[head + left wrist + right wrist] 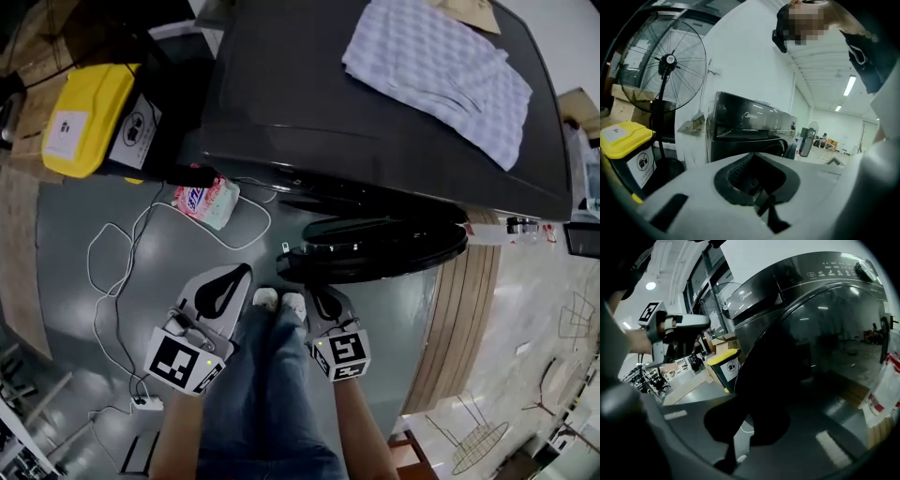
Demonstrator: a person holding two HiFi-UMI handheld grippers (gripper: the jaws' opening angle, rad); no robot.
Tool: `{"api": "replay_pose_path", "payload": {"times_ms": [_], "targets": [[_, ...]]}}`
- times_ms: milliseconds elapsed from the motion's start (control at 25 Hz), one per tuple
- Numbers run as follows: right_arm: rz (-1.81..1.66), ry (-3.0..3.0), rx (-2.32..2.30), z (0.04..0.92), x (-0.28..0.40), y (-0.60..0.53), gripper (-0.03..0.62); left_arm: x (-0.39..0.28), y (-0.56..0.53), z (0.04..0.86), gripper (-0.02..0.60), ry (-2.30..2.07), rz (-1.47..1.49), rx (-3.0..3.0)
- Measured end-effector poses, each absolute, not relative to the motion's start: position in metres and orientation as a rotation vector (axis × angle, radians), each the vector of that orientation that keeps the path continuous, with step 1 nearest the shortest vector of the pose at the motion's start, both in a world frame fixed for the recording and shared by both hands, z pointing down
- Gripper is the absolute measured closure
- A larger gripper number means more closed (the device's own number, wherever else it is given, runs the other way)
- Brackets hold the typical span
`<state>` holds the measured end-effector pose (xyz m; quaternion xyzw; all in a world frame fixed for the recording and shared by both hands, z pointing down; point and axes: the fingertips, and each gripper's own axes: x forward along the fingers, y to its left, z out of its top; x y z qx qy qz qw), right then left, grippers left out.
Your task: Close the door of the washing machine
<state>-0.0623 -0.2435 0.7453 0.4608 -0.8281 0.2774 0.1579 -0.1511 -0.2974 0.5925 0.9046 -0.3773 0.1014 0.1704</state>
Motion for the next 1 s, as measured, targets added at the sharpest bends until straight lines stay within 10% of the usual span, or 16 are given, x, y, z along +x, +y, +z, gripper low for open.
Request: {"api": "replay_pose_path", "payload": {"times_ms": [1000], "targets": [[0.832,-2.244,1.682,0.731,-0.058,-0.348,0.582,-0.195,-0.332,0.592,0.581,-1.163,0.219,2.528]]}}
